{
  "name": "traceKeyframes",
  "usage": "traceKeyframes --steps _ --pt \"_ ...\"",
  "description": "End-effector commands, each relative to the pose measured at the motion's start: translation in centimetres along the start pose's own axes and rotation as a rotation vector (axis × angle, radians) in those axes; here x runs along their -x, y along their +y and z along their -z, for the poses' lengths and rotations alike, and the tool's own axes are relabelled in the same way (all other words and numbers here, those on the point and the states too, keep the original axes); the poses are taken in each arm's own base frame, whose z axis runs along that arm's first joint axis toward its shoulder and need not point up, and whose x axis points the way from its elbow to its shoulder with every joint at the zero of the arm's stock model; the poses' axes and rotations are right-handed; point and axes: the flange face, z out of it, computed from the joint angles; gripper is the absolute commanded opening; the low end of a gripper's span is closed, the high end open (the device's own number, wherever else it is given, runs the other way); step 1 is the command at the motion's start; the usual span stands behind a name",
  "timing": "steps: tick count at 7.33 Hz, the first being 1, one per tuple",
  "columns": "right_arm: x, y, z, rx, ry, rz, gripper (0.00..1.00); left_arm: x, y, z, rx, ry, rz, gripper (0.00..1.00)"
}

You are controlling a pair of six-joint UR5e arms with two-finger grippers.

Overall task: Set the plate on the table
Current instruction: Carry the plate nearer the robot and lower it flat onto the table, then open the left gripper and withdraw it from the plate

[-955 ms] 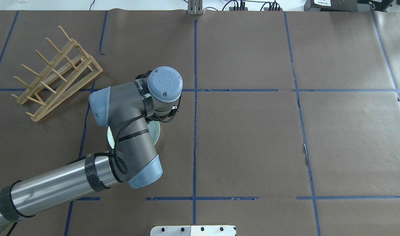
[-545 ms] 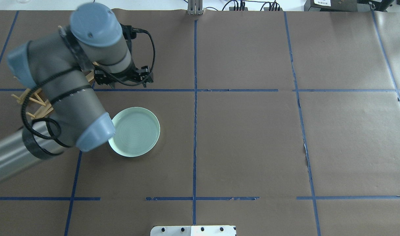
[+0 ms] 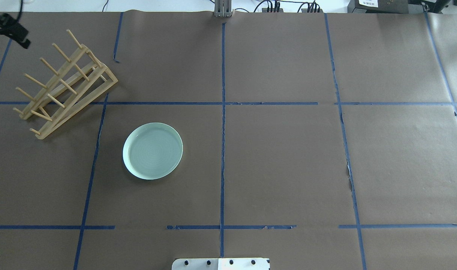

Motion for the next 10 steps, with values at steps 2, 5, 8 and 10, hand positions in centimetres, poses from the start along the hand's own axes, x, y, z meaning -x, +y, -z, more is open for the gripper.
traceKeyframes --steps 2,5,8,10 --pt "0.0 0.0 0.0 0.000 0.000 0.000 1.00 21.2 15.5 -2.7 0.069 0.073 -0.035 1.00" --pt "0.0 0.0 0.0 0.000 0.000 0.000 1.00 24.2 23.5 -7.4 0.147 0.112 0.068 1.00" --pt "0.0 0.0 0.0 0.000 0.000 0.000 1.00 24.4 24.8 -7.8 0.168 0.104 0.085 1.00" --pt "0.0 0.0 0.0 0.000 0.000 0.000 1.00 24.2 24.3 -7.5 0.161 0.102 0.071 1.00"
